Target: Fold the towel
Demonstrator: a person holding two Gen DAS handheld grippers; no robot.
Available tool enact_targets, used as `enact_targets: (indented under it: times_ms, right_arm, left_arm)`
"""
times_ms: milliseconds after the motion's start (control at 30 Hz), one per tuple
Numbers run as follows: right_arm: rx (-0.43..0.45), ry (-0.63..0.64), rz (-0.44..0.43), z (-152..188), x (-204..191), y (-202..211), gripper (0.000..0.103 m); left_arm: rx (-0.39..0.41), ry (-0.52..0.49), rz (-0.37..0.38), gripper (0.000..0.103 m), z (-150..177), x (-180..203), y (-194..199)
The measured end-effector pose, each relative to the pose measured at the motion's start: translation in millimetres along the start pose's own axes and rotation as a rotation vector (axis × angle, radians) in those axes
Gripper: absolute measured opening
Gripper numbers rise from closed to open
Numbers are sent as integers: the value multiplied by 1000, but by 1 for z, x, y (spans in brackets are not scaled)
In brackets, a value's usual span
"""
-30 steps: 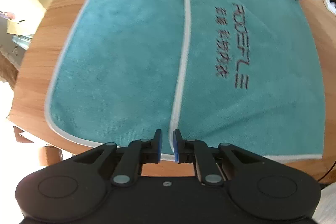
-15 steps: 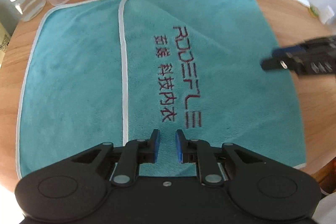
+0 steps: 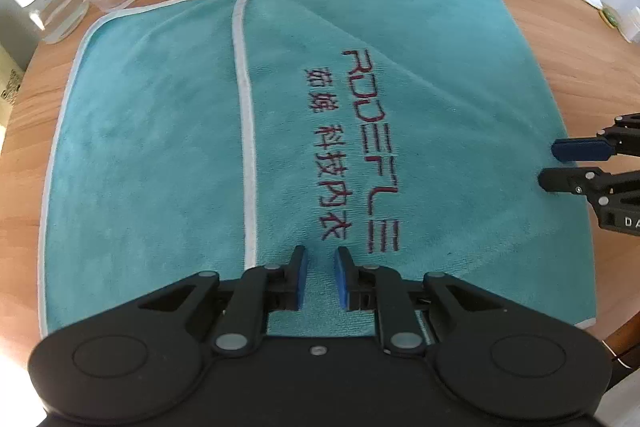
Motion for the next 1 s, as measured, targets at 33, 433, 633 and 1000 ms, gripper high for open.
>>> enact_targets:
  times_ms: [33,433,633,1000]
  right_arm:
    - [-10,-7,0,-2,2,1,36]
    - [79,-86,76,-93,-10,12,43]
    - [96,57,92,-175,-37,-16,43]
    - [79,119,50,-244,-74,-50,43]
  left_arm:
    - [3,20,-15,16,0,-8,3]
    - [-38,248,-96,36,22,-165,33]
    - [-57,362,-95,38,28,-221,30]
    - [-56,394,-87,41,19,-245,25]
Point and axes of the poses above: each gripper's, at about its wrist camera, not at the fingertips, and y roughly against the way its jaws point, x to its right, z to its underside, the point moved 8 cm from there along -y, roughly the way its jaws point, and after that the axes turned 12 degrees about y, right-handed, at the moved point
